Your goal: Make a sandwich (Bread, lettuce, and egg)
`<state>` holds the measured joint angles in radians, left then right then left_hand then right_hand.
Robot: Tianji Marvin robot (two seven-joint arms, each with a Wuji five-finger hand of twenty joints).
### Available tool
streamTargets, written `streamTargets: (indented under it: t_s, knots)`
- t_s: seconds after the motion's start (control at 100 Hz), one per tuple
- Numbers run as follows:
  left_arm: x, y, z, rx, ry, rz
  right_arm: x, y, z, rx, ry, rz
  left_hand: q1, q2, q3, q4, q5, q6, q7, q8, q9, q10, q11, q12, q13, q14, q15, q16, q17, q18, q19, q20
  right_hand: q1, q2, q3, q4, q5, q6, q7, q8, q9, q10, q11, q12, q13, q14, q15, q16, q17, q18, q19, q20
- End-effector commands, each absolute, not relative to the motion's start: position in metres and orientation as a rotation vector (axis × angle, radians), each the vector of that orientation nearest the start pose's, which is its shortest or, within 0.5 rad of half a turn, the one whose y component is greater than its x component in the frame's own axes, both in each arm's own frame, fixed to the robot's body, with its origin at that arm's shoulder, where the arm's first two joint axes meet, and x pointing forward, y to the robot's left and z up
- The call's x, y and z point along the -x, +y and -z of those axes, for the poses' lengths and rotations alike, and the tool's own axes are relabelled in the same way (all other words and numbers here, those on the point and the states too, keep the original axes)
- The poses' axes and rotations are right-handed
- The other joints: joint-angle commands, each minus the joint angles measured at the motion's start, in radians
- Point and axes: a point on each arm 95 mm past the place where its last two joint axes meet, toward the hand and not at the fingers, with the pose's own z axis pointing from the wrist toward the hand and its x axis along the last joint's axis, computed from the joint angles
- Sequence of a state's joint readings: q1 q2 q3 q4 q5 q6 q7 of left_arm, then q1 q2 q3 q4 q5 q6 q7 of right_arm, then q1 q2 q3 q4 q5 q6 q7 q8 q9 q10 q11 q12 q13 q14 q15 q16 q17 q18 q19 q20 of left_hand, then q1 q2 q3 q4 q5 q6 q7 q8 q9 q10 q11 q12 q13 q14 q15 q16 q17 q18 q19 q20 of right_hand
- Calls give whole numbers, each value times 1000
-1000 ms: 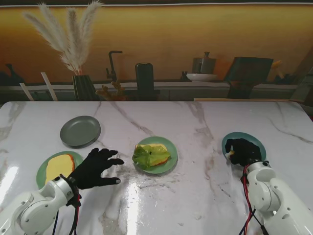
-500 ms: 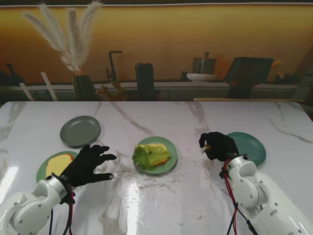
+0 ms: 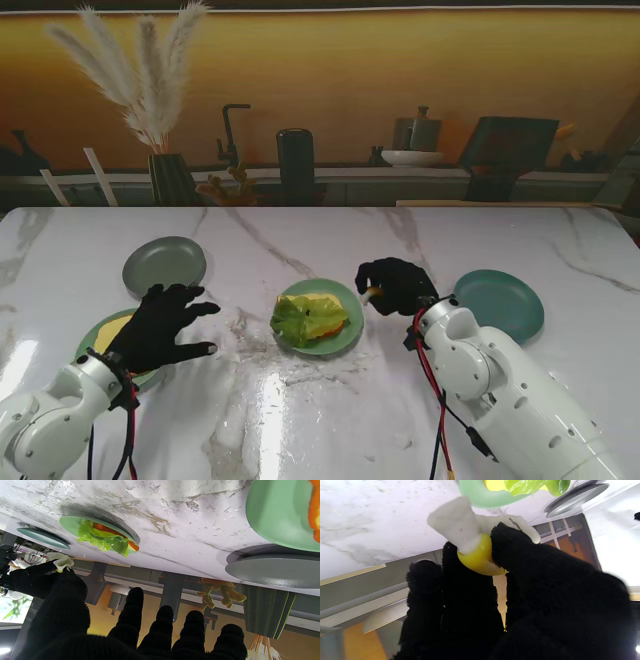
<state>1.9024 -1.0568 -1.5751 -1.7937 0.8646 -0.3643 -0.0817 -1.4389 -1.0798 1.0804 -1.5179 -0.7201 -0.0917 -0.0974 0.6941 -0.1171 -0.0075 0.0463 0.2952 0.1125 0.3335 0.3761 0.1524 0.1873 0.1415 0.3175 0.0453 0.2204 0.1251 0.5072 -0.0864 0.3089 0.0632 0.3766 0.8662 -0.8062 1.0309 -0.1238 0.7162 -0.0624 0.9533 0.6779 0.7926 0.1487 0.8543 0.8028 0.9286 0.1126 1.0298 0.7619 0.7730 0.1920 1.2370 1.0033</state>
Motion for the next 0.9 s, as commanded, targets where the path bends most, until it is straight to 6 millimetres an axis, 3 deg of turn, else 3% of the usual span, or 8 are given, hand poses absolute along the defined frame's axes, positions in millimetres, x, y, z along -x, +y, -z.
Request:
streamTargets:
  t_s: [0.0,0.35,0.89]
  knots:
    - [-327,76,312,1267,1569,1616,-427,45,314,-1293,1452,-1806,12,10,2,-2,3,-7,2,6,5,3,5,0,-8,-21,11,5,-5,10,-3,12,59,-9,85,59,20,-30,30,9,-27,-45,48,2,10,-62,16,20,-7,-32,-3,20]
    - [-327,81,313,1266,1554,1603,-452,62,317,-1266,1534,-1805,13,9,2,-2,5,-7,1,6,6,4,10,-1,-9,-21,10,2,-5,10,-5,11,58,0,77,57,12,-50,38,12,-36,-67,44,-18,-3,-58,-23,5,-34,-32,-19,11]
    - [-327,83,314,1281,1553,1589,-467,98,338,-1342,1616,-1832,14,10,2,-2,4,-7,-1,6,8,3,14,-3,-10,-22,8,1,-4,9,-9,7,59,19,52,52,-8,-59,44,4,-52,-86,42,-41,-24,-62,-58,-16,-74,-35,-30,-2]
